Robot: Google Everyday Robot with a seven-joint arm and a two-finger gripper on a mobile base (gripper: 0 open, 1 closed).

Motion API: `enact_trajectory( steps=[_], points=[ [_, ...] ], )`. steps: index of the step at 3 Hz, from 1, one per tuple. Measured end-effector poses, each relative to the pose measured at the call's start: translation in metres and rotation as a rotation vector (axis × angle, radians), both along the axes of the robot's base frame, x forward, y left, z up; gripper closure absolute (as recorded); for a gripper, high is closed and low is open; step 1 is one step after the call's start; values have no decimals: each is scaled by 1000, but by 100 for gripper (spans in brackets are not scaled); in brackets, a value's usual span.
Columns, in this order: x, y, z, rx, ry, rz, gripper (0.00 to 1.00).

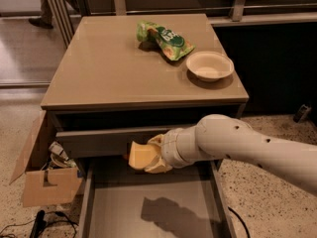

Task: Pick sponge from middle drawer and place on counter

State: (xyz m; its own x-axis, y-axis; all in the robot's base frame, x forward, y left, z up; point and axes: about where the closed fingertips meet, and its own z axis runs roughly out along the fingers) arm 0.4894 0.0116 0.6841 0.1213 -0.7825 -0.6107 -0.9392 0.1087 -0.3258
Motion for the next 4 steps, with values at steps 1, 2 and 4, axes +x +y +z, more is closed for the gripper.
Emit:
enact_trajectory(
  steps=[1,2,4],
  points=[
    [5,3,15,-21,-18,13,100],
    [13,-2,62,-33,-78,17,100],
    [39,-13,148,-25,-179,18,100]
  ],
)
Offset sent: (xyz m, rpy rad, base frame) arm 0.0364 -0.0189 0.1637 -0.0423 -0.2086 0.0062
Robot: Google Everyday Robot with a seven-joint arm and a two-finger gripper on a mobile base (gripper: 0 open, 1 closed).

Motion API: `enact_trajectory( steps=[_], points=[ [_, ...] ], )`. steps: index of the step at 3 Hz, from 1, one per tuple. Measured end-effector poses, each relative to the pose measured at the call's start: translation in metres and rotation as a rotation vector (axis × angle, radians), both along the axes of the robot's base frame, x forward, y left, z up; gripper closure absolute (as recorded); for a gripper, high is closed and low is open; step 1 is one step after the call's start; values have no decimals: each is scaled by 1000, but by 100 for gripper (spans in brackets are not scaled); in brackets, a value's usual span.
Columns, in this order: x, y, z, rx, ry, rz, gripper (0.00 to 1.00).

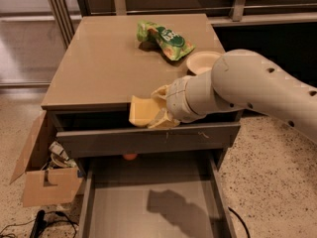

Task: Pick sponge from middle drawer and place on counter

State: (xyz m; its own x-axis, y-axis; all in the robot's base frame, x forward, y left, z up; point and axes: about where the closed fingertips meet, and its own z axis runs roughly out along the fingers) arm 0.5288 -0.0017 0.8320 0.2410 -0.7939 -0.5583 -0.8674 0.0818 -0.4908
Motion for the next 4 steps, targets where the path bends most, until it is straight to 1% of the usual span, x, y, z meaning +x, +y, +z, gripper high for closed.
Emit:
enact_trajectory(
  steps=[1,2,3,4],
  points=[
    [15,13,14,14,-7,33,100],
    [52,33,44,26,-27,63,100],
    [87,42,66,24,-35,54,100],
    [90,47,74,31,-47,58,100]
  ],
)
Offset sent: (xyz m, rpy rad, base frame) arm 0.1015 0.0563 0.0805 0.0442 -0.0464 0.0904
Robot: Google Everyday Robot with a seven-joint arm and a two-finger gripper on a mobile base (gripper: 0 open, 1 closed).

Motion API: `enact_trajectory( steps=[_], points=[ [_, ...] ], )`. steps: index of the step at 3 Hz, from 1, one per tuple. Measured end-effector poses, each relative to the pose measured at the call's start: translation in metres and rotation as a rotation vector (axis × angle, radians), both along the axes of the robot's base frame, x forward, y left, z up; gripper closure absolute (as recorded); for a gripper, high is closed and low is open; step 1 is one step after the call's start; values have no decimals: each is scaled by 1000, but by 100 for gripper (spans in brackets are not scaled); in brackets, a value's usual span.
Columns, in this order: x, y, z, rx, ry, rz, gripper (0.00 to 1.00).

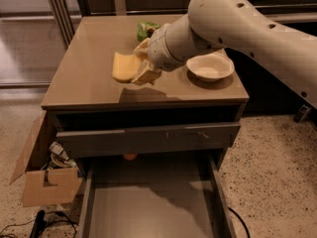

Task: Pick sponge from middle drawer and place on counter

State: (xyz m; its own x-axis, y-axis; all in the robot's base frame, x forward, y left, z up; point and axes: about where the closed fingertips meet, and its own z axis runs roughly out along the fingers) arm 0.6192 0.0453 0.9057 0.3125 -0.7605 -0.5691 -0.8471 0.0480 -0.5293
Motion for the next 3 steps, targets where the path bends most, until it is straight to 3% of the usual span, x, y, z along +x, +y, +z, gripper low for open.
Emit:
enact_trajectory(
  steps=[3],
  points=[
    [19,-6,1,-12,56,-6,100]
  ],
)
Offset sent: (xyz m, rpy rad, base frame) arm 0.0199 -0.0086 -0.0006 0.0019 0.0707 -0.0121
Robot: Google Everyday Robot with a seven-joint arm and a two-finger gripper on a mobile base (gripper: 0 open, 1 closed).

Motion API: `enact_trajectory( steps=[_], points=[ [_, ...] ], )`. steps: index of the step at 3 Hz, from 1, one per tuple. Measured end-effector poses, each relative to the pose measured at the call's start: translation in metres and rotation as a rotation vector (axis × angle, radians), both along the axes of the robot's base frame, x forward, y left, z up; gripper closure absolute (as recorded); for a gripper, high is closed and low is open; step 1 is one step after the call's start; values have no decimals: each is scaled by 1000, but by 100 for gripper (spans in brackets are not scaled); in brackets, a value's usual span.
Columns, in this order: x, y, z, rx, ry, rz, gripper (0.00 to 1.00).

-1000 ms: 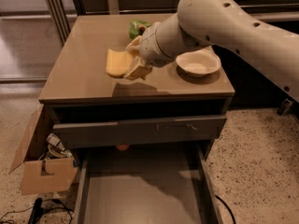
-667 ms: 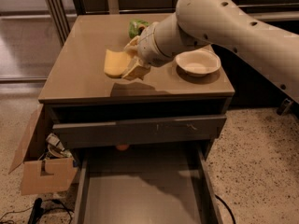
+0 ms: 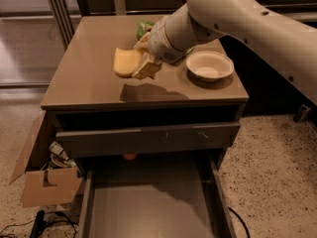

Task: Pick sponge from middle drawer and place on counter

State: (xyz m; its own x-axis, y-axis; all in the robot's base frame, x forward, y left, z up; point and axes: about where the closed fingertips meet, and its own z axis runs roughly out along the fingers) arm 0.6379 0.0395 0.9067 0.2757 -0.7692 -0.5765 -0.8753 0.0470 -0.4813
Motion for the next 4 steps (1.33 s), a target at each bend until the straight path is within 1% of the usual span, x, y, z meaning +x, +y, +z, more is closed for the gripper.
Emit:
enact_trajectory(
  steps=[1,4],
  points=[
    [8,-4,-3,-5,23,-9,100],
    [25,-18,-44,-2,113,-58,100]
  ],
)
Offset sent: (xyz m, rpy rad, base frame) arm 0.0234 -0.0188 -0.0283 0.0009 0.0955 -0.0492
